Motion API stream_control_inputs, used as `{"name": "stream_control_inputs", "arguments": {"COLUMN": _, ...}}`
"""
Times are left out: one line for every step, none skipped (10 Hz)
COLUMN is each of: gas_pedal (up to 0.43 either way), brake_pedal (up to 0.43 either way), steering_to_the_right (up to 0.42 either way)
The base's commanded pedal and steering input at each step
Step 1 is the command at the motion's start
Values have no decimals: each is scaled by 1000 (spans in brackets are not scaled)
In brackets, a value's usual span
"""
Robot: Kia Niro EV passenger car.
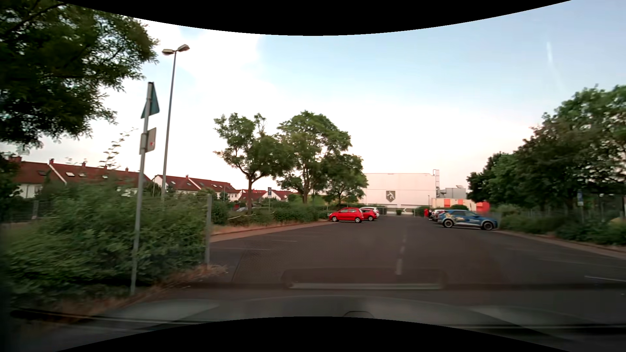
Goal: Follow the waypoints while adhering to traffic rules and regulations
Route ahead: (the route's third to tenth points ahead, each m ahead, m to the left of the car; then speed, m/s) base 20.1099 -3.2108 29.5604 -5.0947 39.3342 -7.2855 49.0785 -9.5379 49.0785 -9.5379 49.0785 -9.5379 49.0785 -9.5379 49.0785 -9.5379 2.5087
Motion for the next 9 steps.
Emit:
{"name": "stream_control_inputs", "arguments": {"gas_pedal": 67, "brake_pedal": 0, "steering_to_the_right": 471}}
{"name": "stream_control_inputs", "arguments": {"gas_pedal": 67, "brake_pedal": 0, "steering_to_the_right": 430}}
{"name": "stream_control_inputs", "arguments": {"gas_pedal": 67, "brake_pedal": 0, "steering_to_the_right": 397}}
{"name": "stream_control_inputs", "arguments": {"gas_pedal": 67, "brake_pedal": 0, "steering_to_the_right": 343}}
{"name": "stream_control_inputs", "arguments": {"gas_pedal": 67, "brake_pedal": 0, "steering_to_the_right": 280}}
{"name": "stream_control_inputs", "arguments": {"gas_pedal": 79, "brake_pedal": 0, "steering_to_the_right": 204}}
{"name": "stream_control_inputs", "arguments": {"gas_pedal": 79, "brake_pedal": 0, "steering_to_the_right": 162}}
{"name": "stream_control_inputs", "arguments": {"gas_pedal": 79, "brake_pedal": 0, "steering_to_the_right": 131}}
{"name": "stream_control_inputs", "arguments": {"gas_pedal": 79, "brake_pedal": 0, "steering_to_the_right": 108}}
